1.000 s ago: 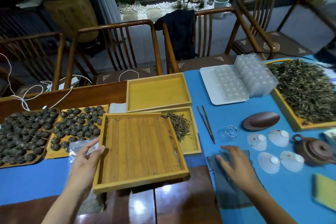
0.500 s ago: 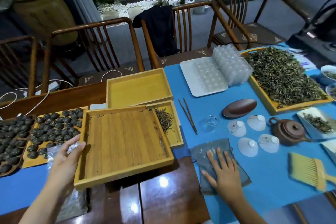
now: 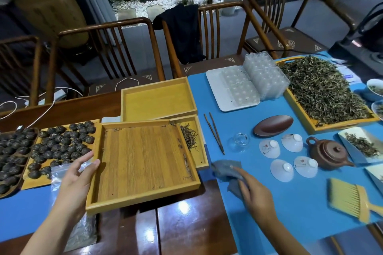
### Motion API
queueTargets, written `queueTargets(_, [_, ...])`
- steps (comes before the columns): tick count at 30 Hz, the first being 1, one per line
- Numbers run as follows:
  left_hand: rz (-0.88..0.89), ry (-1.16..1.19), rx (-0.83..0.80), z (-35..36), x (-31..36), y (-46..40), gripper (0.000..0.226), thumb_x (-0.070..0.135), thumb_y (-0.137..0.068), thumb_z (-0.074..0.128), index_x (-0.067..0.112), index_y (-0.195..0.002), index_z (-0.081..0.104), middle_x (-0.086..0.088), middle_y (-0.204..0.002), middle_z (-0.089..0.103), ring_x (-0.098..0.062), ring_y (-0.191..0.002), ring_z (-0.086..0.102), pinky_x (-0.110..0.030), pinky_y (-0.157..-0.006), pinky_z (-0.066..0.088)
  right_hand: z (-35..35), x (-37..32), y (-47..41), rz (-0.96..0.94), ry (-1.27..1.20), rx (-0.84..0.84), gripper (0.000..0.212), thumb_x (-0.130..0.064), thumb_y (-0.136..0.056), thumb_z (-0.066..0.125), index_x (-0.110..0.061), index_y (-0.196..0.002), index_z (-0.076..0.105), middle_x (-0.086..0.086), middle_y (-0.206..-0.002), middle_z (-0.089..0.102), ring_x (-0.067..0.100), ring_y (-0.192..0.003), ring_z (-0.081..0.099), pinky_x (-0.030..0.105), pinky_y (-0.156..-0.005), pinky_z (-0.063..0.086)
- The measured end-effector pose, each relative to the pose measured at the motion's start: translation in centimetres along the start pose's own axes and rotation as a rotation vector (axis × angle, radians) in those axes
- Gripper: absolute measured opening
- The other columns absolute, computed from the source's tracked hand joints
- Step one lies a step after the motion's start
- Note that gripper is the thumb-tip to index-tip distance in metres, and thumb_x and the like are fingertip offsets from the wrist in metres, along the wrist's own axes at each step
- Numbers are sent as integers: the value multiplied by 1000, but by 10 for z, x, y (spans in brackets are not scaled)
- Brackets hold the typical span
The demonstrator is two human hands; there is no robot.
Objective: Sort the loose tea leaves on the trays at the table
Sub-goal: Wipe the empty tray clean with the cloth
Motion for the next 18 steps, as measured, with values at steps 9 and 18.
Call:
queueTargets(9, [13,-9,3,8,25,2,30,32,-91,58,34,-121,56,9,-95,56,-14,-78,58,-30,-52,43,-26,-119,-63,-264,-323,-1,64,21,-83,41,-26,-120,62,-8,-130,57,-2,-125,47,10,-105,32])
queueTargets(18, [-16,15,-30,3,25,-5,31,36,-89,59,41,-119,57,-3,-108,57,-25,-87,62,-34,-54,49,26,-144,-85,-202,-419,-172,42,-1,-88,57,-41,-95,68,-11,-119,61,-7,-117,51,7,-100,35])
Point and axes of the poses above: each hand's wrist, its own y-axis away from the middle knuckle, its own z-axis out of the palm, x = y × z, the point moved 9 cm from there along -y, towards the middle knuckle
